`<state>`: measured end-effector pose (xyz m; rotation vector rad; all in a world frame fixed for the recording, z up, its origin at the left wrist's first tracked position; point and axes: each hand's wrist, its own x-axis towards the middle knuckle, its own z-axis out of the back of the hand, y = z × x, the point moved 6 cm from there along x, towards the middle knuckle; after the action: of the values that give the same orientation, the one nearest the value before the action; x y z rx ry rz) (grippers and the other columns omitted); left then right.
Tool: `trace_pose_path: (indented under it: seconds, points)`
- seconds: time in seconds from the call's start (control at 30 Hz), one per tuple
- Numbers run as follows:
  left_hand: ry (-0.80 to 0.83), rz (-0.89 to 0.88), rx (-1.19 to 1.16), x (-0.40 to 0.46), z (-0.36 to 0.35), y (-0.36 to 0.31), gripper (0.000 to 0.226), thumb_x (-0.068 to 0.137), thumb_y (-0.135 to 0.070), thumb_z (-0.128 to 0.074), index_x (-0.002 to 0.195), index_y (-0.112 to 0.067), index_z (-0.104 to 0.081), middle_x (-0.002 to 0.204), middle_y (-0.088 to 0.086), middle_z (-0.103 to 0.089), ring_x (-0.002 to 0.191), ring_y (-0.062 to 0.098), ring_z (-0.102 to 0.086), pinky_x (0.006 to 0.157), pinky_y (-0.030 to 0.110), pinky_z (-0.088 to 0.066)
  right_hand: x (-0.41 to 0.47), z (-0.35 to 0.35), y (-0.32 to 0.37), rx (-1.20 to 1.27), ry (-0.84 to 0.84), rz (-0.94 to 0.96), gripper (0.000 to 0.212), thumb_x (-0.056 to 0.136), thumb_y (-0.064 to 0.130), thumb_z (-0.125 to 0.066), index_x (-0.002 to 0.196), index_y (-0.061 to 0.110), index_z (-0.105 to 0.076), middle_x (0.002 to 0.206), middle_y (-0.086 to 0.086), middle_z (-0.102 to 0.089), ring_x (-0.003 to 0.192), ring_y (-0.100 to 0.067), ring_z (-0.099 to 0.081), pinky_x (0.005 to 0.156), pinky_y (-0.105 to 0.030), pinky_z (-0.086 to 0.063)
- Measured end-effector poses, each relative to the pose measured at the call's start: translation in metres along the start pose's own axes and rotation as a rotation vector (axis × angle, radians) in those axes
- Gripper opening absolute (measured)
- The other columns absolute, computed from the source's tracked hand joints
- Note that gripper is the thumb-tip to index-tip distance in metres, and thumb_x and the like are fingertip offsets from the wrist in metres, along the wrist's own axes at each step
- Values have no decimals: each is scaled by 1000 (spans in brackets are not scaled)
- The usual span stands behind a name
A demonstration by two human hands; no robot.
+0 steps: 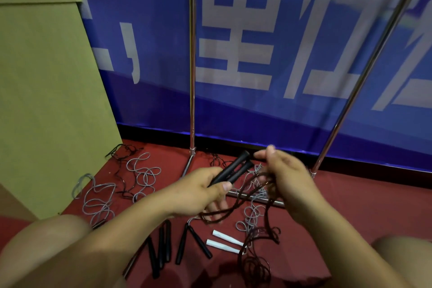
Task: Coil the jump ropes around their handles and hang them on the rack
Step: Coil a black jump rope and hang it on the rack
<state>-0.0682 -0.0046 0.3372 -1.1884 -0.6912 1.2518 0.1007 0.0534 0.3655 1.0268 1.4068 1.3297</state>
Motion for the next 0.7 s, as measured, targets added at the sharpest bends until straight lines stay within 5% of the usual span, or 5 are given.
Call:
trace_pose_path:
  seconds: [0.23,0.33,0.43,0.57,0.7]
  points:
    - [31,33,188,-6,25,4,10,102,-26,-54,109,-20,-57,58,-10,-51,50,7,-51,47,29,-51,0,13,25,-381,361,36,35,87,-1,-68,116,18,-64,83,-1,-68,61,-11,-56,54,-24,-43]
    - [70,18,142,-9,29,5,11,102,-26,-56,109,-17,-59,60,-9,-55,48,10,-51,42,25,-44,4,17,24,-796,300,192,21,88,15,-72,103,29,-70,89,5,-72,79,-8,-68,73,-25,-54]
    - [63,22,48,-12,31,5,22,102,-27,-54,119,-14,-57,62,-6,-58,47,11,-52,39,20,-40,1,20,29,-1071,183,304,13,90,38,-68,80,31,-67,69,10,-67,65,0,-61,60,-15,-44]
    - [29,35,-12,-15,38,3,25,100,-29,-54,119,-13,-57,66,5,-58,46,14,-53,39,21,-42,-3,27,30,-775,163,199,41,92,47,-60,70,12,-61,57,3,-50,53,-8,-45,56,-20,-41]
    - [40,64,-94,-18,38,2,27,98,-33,-54,122,-19,-57,64,9,-57,49,20,-60,45,27,-52,-7,25,23,-342,155,-14,33,102,28,-49,79,7,-60,60,-1,-38,53,-14,-36,48,-29,-43]
